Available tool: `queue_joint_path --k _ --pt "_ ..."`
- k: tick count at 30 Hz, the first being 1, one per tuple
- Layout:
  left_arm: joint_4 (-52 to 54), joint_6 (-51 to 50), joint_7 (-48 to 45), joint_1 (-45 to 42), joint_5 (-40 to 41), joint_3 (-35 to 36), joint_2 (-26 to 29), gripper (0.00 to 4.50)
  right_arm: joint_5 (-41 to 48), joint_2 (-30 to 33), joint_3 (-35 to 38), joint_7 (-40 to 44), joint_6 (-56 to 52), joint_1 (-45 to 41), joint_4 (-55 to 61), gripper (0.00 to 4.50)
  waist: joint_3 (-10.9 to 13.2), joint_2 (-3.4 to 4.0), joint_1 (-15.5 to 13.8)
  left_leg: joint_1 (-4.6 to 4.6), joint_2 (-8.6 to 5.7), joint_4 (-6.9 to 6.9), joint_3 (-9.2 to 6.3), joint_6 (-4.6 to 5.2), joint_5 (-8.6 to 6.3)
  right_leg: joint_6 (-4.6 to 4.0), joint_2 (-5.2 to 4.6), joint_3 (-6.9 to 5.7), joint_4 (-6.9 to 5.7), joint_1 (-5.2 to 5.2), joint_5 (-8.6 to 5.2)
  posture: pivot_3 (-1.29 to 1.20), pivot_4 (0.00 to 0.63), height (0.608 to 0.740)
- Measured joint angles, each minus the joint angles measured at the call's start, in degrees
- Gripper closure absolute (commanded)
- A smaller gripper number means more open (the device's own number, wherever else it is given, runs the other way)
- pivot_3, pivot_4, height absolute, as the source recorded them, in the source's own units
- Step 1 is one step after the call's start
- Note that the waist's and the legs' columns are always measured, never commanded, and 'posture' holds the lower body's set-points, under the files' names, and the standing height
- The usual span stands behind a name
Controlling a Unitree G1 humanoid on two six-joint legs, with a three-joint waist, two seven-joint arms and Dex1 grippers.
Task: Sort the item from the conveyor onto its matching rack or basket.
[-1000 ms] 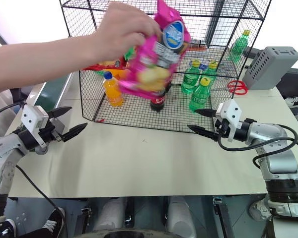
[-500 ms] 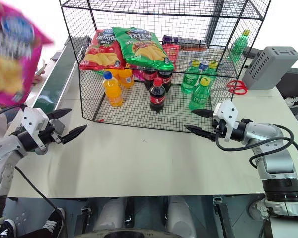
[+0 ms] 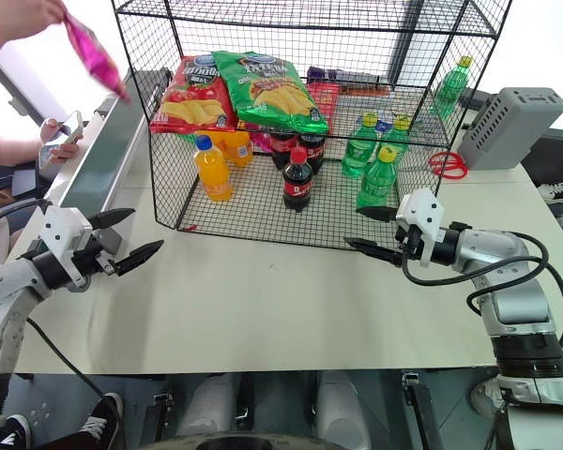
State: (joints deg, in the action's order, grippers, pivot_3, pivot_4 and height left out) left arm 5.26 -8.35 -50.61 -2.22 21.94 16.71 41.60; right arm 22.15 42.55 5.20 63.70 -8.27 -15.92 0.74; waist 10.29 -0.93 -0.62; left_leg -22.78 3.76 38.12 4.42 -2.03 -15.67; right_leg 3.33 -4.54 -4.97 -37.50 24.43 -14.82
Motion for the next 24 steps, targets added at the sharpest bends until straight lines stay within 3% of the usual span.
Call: queue_joint_path --k 16,24 --pt "0.6 -1.2 -0.7 0.7 0.1 0.0 0.5 0.00 -1.3 -0.1 -1.1 0.8 2.0 -0.4 -1.1 1.41 0.0 0.00 0.0 0.00 0.00 0.00 0.00 0.00 0.00 0.00 0.00 0.00 0.00 0.00 0.00 0.00 0.150 0.740" --pt "3.0 -6.8 -2.6 3.0 6.3 2.7 1.7 0.00 -0.7 -0.9 -1.9 1.1 0.9 -0.9 -1.1 1.41 0.0 0.00 0.2 0.01 0.01 -0.01 0.00 0.00 0.00 0.00 0.00 0.00 0.00 0.00 0.00 0.00 0.150 0.740"
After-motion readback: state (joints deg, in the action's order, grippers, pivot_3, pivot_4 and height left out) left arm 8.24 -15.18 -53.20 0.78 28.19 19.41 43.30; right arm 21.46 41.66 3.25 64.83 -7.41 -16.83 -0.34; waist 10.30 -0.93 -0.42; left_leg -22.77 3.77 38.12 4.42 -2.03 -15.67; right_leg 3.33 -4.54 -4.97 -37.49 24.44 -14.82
